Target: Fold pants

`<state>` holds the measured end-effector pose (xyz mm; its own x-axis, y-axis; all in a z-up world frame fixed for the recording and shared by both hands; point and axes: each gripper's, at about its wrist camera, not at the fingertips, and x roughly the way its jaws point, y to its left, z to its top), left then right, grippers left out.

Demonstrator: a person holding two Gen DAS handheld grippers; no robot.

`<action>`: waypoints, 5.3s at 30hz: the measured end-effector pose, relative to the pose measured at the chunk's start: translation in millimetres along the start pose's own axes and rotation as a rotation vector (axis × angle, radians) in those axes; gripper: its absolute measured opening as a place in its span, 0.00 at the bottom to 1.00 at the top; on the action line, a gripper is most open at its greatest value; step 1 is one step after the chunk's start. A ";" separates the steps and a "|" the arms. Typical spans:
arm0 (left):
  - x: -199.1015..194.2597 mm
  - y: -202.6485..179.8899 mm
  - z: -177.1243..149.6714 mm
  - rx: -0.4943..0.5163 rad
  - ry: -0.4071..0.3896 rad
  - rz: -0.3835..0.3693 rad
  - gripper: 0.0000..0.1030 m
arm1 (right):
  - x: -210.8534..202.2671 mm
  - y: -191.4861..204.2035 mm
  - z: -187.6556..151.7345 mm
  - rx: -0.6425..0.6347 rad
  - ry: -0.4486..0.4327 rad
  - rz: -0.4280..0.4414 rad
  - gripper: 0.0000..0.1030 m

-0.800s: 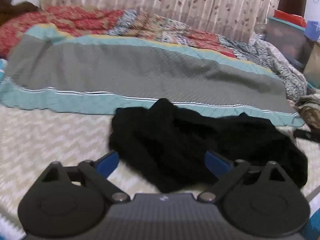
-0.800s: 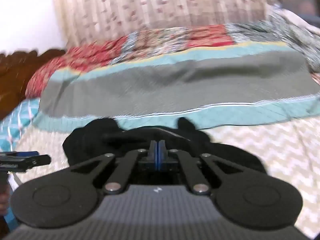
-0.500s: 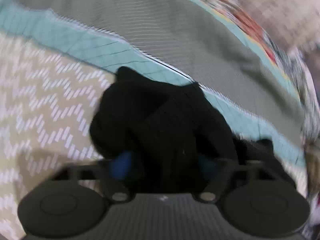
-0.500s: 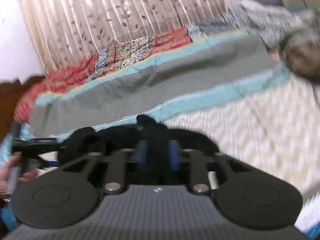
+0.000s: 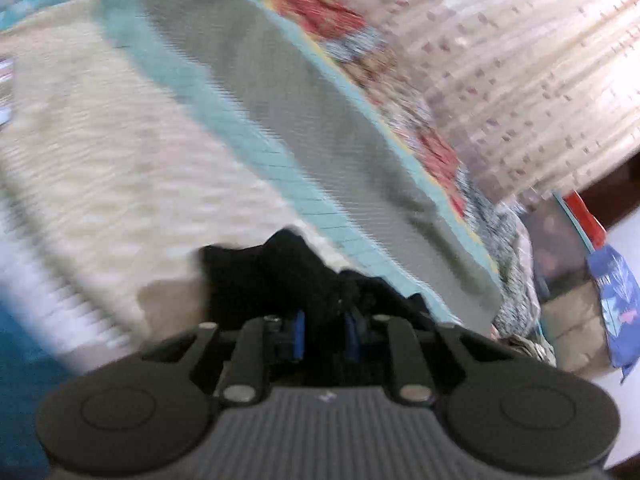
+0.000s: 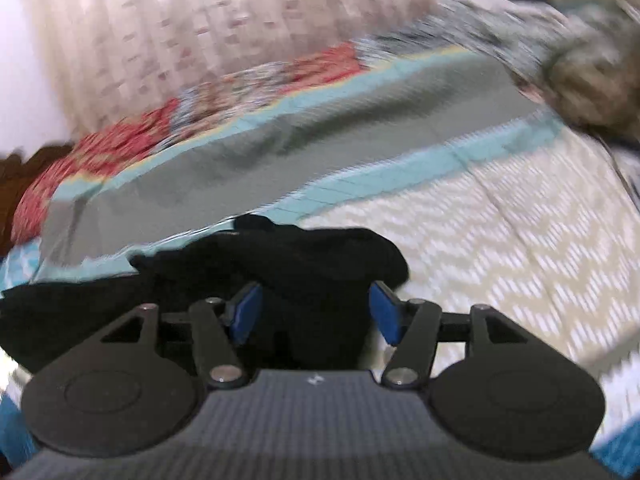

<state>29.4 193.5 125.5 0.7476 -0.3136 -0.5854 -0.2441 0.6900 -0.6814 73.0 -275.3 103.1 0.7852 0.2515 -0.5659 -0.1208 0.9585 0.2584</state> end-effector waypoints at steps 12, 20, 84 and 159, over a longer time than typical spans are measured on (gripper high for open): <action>-16.4 32.5 -21.9 -0.015 0.010 0.047 0.16 | 71.0 76.2 33.1 -0.412 0.134 0.069 0.07; -17.9 56.2 -32.9 -0.037 0.034 0.015 0.16 | -69.3 -78.7 85.4 0.194 -0.261 -0.195 0.09; -5.5 30.2 10.9 0.122 0.010 0.122 0.07 | -148.4 -185.9 -16.4 0.711 -0.196 -0.343 0.08; 184.5 -20.3 93.2 0.541 -0.129 0.388 0.10 | 144.8 -102.7 110.4 0.111 0.029 -0.299 0.14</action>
<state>229.8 182.4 72.3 0.7441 0.0794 -0.6633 -0.1912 0.9767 -0.0976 266.1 -352.1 81.1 0.7582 -0.0340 -0.6511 0.1808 0.9704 0.1599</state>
